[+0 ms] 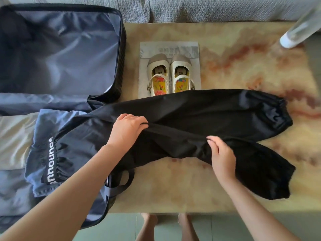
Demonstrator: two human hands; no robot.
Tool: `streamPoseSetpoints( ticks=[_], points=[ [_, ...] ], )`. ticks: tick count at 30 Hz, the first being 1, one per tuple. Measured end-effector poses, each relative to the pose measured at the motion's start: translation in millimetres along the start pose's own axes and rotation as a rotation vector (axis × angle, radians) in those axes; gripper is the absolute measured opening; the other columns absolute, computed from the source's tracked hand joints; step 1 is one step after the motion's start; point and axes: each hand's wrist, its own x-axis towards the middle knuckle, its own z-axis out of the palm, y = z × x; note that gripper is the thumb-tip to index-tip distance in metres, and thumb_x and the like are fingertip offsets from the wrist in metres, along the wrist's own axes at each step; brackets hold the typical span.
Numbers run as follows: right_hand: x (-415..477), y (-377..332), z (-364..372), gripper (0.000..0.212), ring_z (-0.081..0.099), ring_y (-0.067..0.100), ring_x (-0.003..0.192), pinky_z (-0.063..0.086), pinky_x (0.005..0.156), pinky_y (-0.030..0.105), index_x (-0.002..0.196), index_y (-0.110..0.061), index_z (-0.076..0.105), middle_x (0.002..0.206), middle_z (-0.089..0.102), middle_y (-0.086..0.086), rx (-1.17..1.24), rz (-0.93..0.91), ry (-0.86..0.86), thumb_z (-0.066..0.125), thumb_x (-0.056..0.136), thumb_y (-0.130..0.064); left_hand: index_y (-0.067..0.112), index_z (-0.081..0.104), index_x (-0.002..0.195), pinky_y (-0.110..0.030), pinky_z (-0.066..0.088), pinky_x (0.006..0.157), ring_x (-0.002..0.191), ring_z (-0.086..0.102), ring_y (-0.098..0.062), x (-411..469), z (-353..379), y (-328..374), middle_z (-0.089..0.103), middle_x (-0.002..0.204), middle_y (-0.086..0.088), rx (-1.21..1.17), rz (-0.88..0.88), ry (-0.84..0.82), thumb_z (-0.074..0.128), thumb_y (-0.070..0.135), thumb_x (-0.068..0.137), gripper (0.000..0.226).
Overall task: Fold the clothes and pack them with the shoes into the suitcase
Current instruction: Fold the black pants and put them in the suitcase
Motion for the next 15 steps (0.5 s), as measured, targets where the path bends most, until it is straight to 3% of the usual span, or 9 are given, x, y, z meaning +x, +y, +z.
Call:
streamPoseSetpoints(
  ticks=[3,8,11,15],
  points=[
    [58.6,-16.2,-16.5,0.019,0.061,0.019,0.093,0.042,0.077,0.028,0.104,-0.015,0.068,0.102,0.069,-0.001,0.077,-0.033,-0.065,0.051,0.097,-0.022,0.015,0.067,0.109,-0.035,0.042,0.089,0.093,0.063,-0.024,16.7,-9.9,11.0,0.070,0.097,-0.005,-0.078,-0.117,0.128,0.055,0.027,0.095,0.022],
    [140.8,-36.0,-14.5,0.022,0.062,0.021,0.087,0.047,0.077,0.033,0.101,-0.014,0.066,0.092,0.069,0.002,-0.025,-0.051,-0.160,0.058,0.093,-0.032,0.013,0.067,0.105,-0.037,0.044,0.085,0.093,0.060,-0.025,50.5,-9.7,4.0,0.067,0.102,-0.007,-0.117,-0.296,0.149,0.052,0.029,0.096,0.023],
    [165.6,-38.1,-3.4,0.025,0.063,0.023,0.088,0.046,0.077,0.029,0.099,-0.013,0.070,0.091,0.071,0.005,-0.121,-0.056,-0.151,0.061,0.091,-0.034,0.012,0.067,0.105,-0.037,0.040,0.089,0.097,0.055,-0.024,62.8,-5.7,-2.0,0.064,0.103,-0.007,-0.072,-0.348,0.132,0.053,0.025,0.096,0.021],
    [175.0,-37.7,12.0,0.022,0.058,0.027,0.094,0.044,0.083,0.036,0.094,-0.014,0.072,0.092,0.070,0.007,-0.188,-0.068,-0.078,0.063,0.089,-0.033,0.015,0.064,0.112,-0.037,0.035,0.097,0.109,0.049,-0.025,74.1,-2.8,-2.2,0.059,0.115,-0.007,-0.017,-0.364,0.122,0.052,0.021,0.097,0.020]
  ],
)
